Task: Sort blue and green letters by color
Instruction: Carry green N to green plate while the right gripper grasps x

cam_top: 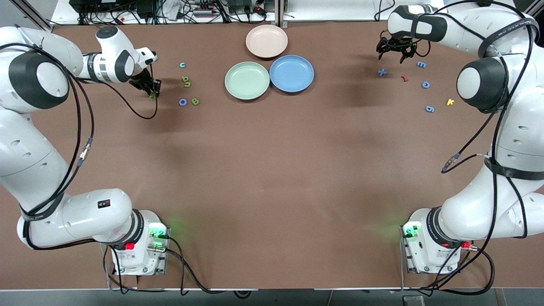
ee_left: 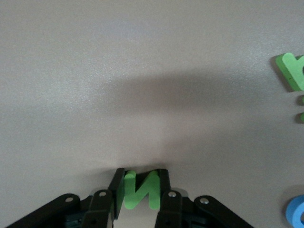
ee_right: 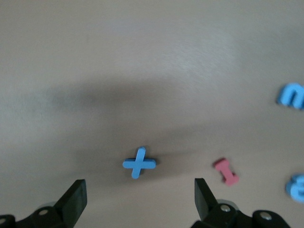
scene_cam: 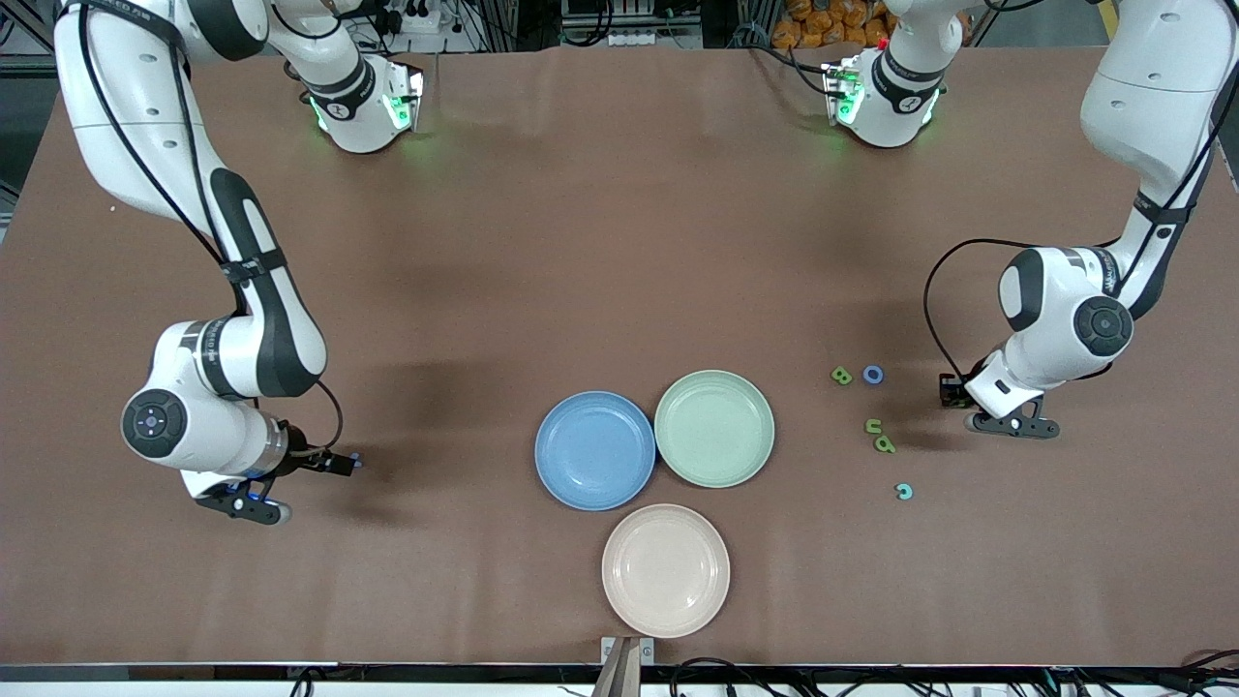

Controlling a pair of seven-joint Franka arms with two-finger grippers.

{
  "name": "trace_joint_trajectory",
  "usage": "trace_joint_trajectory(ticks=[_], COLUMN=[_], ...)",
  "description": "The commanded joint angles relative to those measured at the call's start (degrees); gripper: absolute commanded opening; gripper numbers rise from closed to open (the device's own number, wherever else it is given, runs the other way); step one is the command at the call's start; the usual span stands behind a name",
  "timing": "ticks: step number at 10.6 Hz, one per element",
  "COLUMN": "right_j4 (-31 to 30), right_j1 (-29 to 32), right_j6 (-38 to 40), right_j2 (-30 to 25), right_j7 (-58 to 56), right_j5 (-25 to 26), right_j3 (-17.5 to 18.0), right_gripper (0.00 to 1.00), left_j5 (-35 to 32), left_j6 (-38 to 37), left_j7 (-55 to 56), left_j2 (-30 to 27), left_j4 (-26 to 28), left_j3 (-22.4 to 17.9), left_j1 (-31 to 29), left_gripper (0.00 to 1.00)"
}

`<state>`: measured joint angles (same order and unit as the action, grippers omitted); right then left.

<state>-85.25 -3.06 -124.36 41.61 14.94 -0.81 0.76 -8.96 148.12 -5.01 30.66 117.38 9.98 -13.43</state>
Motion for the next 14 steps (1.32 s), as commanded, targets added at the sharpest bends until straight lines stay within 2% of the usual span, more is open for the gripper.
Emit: trace_joint_trajectory(ticks=[1, 4, 7, 10, 12, 14], right_j4=[0.4, 0.4, 0.4, -0.2, -0.3, -2.1], right_j1=[0.3, 1.2, 0.7, -0.3, -0.3, -0.4], right_j6=[-2.3, -4.2, -4.7, -4.7, -4.8, -7.9], right_j2=[1.3, 2.7, 4.1, 4.3, 4.6, 4.6], right_j7=[-18.4, -40.1, -38.9, -33.8, -31.7, -31.7], right_j5=[0.0, -0.2, -0.4, -0.3, -0.2, -0.2], right_j3=[0.2, 0.2, 0.2, 0.1, 0.1, 0.1], right_gripper=[1.00, 1.00, 1.00, 1.00, 1.00, 1.00], left_j5=[-1.9, -1.9, -1.0, -1.1, -0.8, -0.8], left_j6=[0.6, -0.5, -0.5, -6.5, -7.1, -7.1], left_j7=[-1.0, -0.7, 1.4, 15.8, 17.7, 25.3], left_j2=[0.6, -1.7, -1.3, 0.8, 2.2, 4.0], left_j4=[-1.3, -2.9, -6.4, -14.0, -17.2, -19.3], left_j3=[0.3, 1.9, 2.0, 1.9, 2.0, 2.0], left_j1=[0.0, 1.6, 7.7, 18.0, 22.6, 26.9], left_gripper=[0.00, 0.00, 0.00, 0.00, 0.00, 0.00])
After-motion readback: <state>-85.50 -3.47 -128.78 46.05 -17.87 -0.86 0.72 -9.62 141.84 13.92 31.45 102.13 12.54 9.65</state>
